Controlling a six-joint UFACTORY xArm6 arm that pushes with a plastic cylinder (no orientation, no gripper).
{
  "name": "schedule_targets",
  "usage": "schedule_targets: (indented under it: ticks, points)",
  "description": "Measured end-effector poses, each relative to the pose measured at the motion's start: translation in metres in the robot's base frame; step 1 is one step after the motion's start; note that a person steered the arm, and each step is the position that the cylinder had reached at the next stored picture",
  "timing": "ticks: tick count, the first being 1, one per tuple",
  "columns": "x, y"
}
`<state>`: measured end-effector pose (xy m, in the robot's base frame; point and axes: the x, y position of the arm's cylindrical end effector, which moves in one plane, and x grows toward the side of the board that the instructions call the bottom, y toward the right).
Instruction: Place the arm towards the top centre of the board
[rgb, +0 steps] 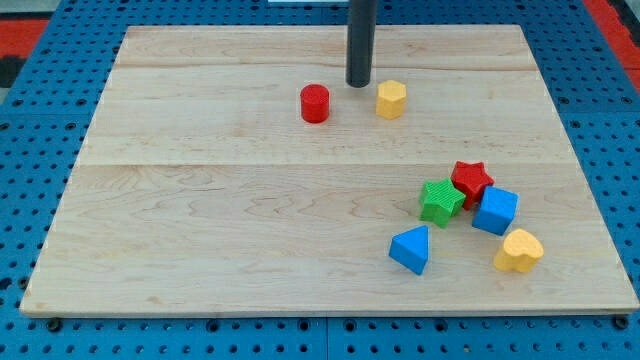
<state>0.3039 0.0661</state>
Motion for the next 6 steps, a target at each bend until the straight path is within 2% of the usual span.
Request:
schedule_targets:
  ticks: [1,2,3,4,5,6]
  points:
    - [0.054,0.050]
    - [0.112,0.073]
    - [0.077,0.068]
    - [-0.021,0.049]
    - [-0.097,-0.025]
    - [-0.110,-0.082]
